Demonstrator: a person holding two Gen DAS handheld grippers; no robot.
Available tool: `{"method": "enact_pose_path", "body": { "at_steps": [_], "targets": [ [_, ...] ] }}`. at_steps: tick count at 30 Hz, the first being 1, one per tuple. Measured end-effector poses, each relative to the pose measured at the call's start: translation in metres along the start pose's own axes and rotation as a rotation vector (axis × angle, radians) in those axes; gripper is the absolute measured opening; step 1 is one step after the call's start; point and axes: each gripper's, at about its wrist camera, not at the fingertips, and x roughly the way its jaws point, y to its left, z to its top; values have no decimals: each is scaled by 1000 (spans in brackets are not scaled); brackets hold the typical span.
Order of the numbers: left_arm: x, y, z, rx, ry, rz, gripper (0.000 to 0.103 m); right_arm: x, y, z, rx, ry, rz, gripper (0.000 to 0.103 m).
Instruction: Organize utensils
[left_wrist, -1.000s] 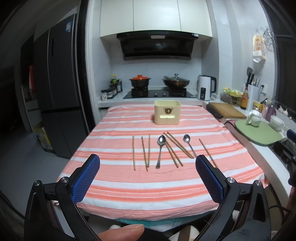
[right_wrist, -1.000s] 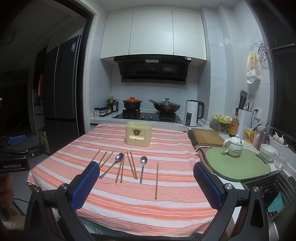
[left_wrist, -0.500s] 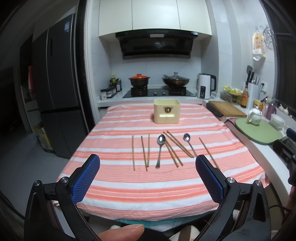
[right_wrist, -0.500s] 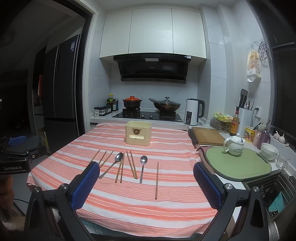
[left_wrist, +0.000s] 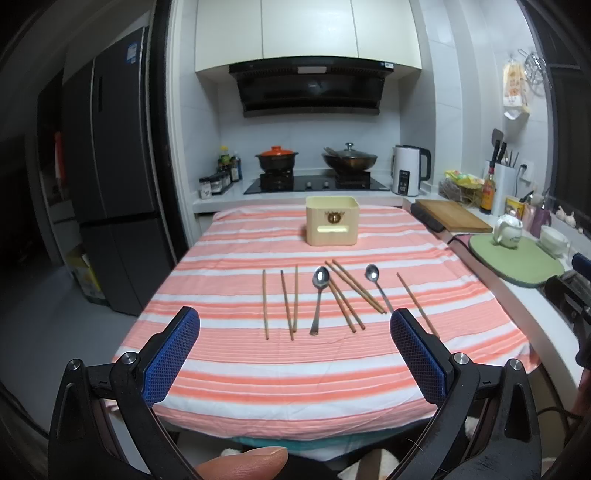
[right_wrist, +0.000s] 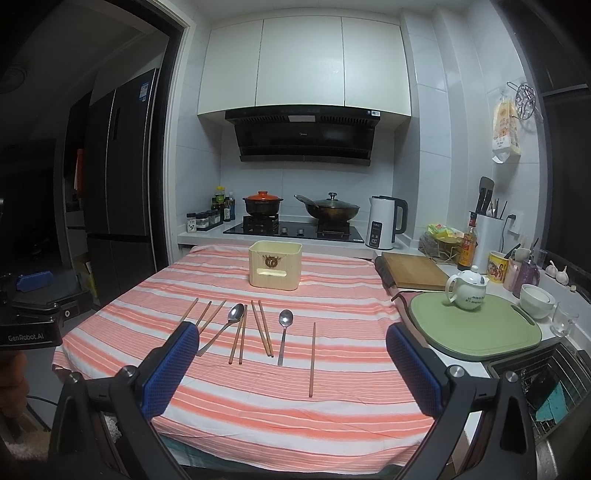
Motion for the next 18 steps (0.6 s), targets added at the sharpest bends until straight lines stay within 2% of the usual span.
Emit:
{"method": "enact_pose_path", "body": {
  "at_steps": [18],
  "targets": [
    [0, -1, 0, 2, 4, -2, 103, 1, 0, 0, -2, 3, -1, 103]
  ]
}}
